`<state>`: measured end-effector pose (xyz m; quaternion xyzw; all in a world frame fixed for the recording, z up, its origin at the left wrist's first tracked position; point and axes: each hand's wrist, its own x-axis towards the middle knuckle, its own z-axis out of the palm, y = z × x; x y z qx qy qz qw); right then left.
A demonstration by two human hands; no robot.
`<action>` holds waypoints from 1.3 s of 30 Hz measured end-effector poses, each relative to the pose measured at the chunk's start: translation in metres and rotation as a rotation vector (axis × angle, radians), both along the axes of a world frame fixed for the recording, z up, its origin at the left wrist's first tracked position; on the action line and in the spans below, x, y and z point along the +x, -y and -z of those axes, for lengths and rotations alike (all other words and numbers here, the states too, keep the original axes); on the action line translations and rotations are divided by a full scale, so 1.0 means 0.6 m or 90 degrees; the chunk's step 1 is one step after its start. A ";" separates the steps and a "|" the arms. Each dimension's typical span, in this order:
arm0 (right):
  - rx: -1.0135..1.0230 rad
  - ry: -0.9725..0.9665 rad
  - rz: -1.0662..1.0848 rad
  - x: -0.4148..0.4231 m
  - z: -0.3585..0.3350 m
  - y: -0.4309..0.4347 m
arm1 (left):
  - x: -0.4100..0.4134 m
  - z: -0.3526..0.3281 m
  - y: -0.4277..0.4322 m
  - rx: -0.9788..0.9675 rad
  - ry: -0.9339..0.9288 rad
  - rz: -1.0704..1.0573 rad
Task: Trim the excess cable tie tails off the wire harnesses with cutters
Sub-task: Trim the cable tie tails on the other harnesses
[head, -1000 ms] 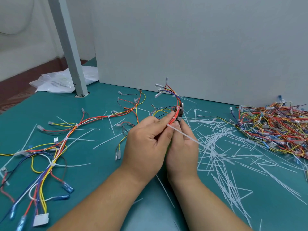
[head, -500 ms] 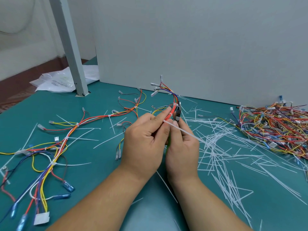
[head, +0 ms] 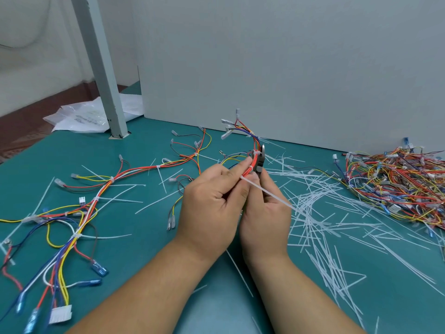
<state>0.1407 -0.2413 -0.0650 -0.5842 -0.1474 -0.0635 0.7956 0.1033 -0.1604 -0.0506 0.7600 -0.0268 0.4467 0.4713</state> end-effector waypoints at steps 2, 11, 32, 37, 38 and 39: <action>-0.013 0.001 -0.012 0.001 0.002 0.000 | 0.000 0.001 -0.002 -0.010 -0.003 0.000; -0.037 0.008 -0.058 0.004 0.009 -0.003 | -0.001 -0.003 -0.002 -0.021 0.023 -0.023; -0.058 0.001 -0.035 -0.008 -0.003 -0.001 | 0.003 0.003 -0.002 0.036 0.018 -0.032; -0.062 -0.003 -0.012 -0.013 -0.007 0.002 | 0.002 0.003 -0.001 0.041 0.021 -0.022; -0.060 -0.003 -0.012 -0.013 -0.007 0.001 | 0.002 0.003 -0.001 0.040 0.021 -0.021; -0.062 0.000 -0.007 -0.014 -0.007 0.000 | 0.002 0.003 -0.001 0.039 0.020 -0.021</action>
